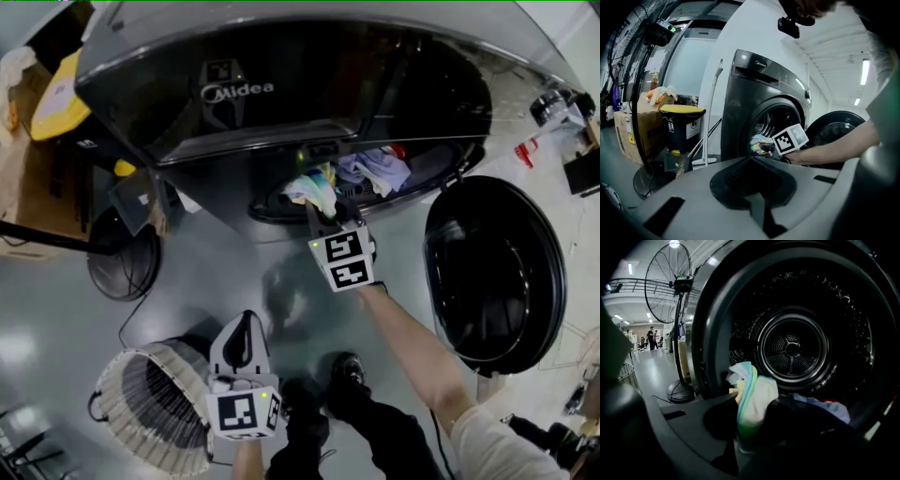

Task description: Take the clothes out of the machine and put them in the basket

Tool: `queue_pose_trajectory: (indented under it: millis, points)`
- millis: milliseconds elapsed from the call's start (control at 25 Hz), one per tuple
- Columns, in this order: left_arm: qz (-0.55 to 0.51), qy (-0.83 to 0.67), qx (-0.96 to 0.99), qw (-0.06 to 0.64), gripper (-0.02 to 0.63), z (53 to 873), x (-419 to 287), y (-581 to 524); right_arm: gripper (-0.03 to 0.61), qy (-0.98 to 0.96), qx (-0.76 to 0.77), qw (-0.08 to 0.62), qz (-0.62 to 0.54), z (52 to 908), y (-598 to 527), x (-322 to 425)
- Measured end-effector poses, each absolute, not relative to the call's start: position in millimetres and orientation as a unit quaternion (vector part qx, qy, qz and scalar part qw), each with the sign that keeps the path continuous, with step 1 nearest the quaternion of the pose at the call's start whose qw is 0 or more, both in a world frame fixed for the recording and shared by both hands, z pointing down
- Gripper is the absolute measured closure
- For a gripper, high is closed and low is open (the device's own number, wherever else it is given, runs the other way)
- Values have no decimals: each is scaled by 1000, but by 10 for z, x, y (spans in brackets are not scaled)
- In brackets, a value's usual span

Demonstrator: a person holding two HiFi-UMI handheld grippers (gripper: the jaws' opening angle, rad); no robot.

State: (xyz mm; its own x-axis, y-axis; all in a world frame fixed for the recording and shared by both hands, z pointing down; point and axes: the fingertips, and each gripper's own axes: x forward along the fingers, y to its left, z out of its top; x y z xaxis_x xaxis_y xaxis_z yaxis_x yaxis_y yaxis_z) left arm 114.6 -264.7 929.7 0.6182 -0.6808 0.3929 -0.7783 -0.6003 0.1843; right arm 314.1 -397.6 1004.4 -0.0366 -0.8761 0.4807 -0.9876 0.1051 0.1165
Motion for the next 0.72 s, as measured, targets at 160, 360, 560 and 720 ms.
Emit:
queue_pose_trajectory:
  millis: [160,360,560,720]
  points:
    - [143,-406,885,178,595,8989,1179,-2512,508,-712,657,214,127,9706,-3693,3067]
    - [137,-405,886,181,595,8580,1196,-2409,508,-715,655,212,125,9316,-3330,2983]
    - [134,-400,888,180,595,8202,1195,-2290,509,-716,654,207,130,8933,-2959,2872]
    - [132,-399,890,178,595,7934,1168,-2225,509,-717,654,203,130,8606,-2681,2773]
